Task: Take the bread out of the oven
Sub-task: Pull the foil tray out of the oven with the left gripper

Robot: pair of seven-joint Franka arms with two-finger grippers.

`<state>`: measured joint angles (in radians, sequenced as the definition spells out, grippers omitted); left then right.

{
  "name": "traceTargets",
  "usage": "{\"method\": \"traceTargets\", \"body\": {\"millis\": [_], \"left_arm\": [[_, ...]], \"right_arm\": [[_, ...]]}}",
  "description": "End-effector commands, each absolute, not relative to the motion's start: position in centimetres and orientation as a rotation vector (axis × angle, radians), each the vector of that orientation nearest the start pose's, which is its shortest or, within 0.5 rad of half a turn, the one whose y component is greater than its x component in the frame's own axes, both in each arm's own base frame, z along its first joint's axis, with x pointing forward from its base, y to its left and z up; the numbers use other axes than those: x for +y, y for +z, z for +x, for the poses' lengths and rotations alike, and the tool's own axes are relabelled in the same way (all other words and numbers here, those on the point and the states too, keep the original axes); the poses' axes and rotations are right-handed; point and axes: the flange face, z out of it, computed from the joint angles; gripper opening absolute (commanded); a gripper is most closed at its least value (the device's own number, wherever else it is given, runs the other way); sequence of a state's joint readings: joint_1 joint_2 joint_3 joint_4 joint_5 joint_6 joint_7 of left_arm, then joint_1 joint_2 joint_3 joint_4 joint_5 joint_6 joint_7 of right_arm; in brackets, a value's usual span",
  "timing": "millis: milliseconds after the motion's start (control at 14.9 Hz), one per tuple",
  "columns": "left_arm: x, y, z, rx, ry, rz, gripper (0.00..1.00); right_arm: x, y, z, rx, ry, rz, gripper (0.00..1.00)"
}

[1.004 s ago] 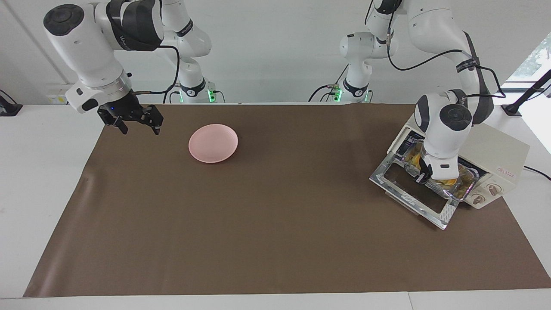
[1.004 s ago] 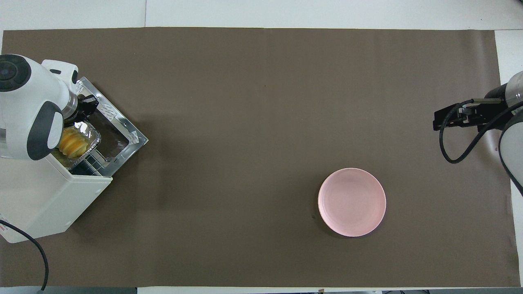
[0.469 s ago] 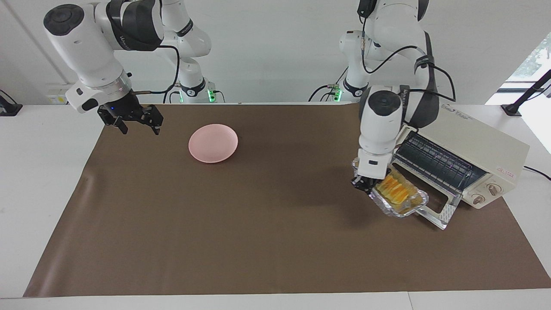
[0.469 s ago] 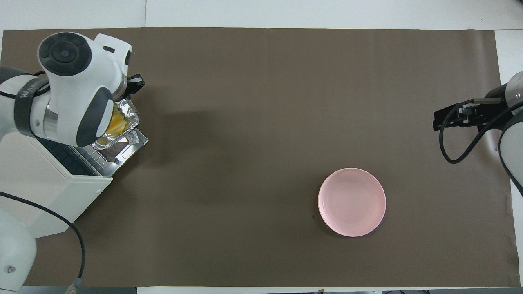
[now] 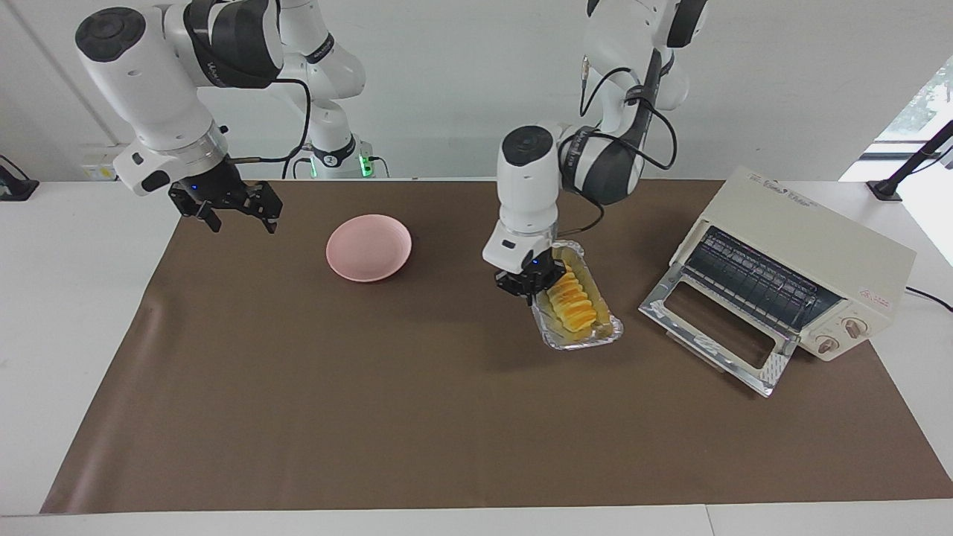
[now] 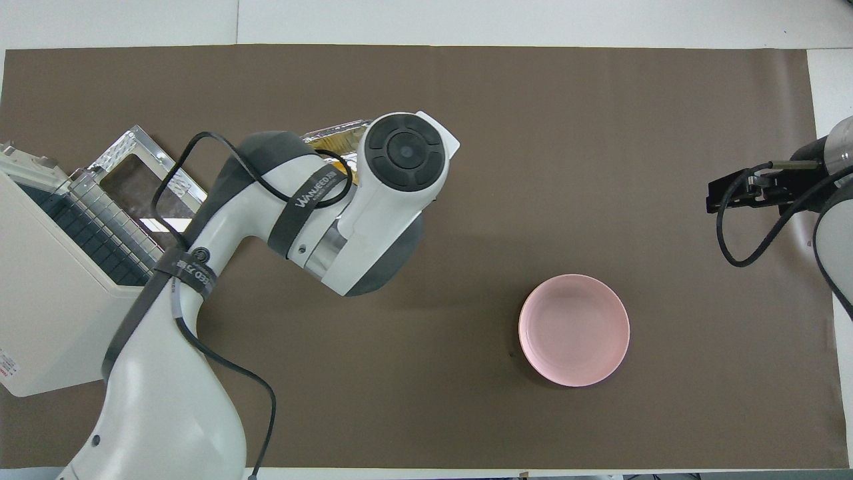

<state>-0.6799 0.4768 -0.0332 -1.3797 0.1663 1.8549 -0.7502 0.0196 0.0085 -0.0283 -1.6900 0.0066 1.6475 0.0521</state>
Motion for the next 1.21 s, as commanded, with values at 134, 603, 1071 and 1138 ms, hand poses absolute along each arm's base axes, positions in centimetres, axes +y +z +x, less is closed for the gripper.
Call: {"method": "traceTargets", "body": {"millis": [134, 603, 1071, 1138], "left_arm": [[-49.8, 41.7, 55.7, 0.090, -0.110, -3.048, 0.00], [-55.9, 36.3, 52.7, 0.223, -0.113, -3.056, 0.00], [-56.8, 32.9, 51.5, 0.268, -0.122, -3.068, 0.00], [-56.6, 32.2, 51.3, 0.269, -0.108, -3.060, 0.00]], "right_arm": [[-0.8, 57.2, 55.4, 0.078, 0.072, -3.148, 1.00], [-0.8, 57.3, 55.4, 0.083, 0.070, -3.148, 1.00], [-2.0, 58.1, 55.0, 0.110, 0.043, -3.144, 1.00], [-1.9, 58.1, 55.1, 0.108, 0.039, -3.142, 1.00]]}}
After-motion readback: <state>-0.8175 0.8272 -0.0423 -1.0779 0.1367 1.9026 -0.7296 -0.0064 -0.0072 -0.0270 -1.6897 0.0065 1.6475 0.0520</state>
